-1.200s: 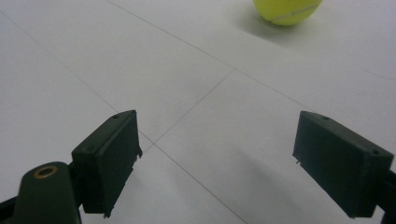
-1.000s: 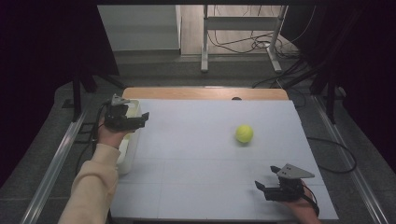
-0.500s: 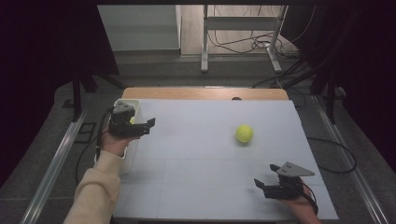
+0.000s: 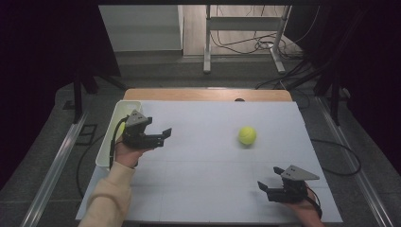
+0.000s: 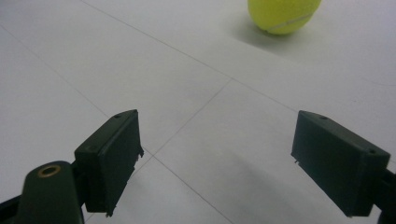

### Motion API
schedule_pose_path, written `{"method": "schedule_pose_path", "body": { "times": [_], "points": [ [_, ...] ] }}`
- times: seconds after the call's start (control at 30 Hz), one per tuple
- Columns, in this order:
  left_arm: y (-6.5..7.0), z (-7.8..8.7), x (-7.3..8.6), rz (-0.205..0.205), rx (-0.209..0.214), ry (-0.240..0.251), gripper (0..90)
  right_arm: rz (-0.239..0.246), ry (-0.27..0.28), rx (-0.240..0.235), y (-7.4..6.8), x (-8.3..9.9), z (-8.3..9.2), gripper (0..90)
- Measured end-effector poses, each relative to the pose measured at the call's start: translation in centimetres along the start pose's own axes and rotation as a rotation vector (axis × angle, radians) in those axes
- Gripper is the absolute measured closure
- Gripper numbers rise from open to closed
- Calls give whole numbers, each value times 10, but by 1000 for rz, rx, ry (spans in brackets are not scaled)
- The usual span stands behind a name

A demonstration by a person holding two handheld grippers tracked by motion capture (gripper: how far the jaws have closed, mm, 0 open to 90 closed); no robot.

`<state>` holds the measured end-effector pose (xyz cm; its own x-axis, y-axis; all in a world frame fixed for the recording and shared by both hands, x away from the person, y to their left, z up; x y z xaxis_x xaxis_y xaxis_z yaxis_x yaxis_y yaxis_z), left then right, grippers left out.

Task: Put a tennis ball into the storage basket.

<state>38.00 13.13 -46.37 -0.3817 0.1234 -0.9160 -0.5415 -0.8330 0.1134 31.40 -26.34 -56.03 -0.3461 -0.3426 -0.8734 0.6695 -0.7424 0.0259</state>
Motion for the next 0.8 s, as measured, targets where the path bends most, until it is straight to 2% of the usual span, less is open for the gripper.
{"method": "schedule_pose_path", "body": {
  "times": [0.17,0.23,0.57,0.8],
  "points": [
    [11,-1,3,-19,27,1,130,2,3,-7,-1,-1,-1,164],
    [13,0,2,-4,32,11,132,6,4,-10,-1,-1,-1,164],
    [33,-5,4,-22,76,10,132,12,9,-17,-2,-4,-3,164],
    [39,-14,4,-28,99,8,132,8,10,-17,-2,-4,-2,164]
  ]
}}
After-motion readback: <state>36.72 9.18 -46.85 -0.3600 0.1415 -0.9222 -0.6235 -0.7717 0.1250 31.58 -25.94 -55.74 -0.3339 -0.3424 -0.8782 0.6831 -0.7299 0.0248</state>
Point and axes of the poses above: each handheld gripper's, and its own axes: z roughly backward along the jaws, x roughly out of its underside, y roughly to its right, the point moved 8 cm from there along -z, roughly forward along the jaws, and after that the axes turned 6 degrees about y, right-handed, at the moved point
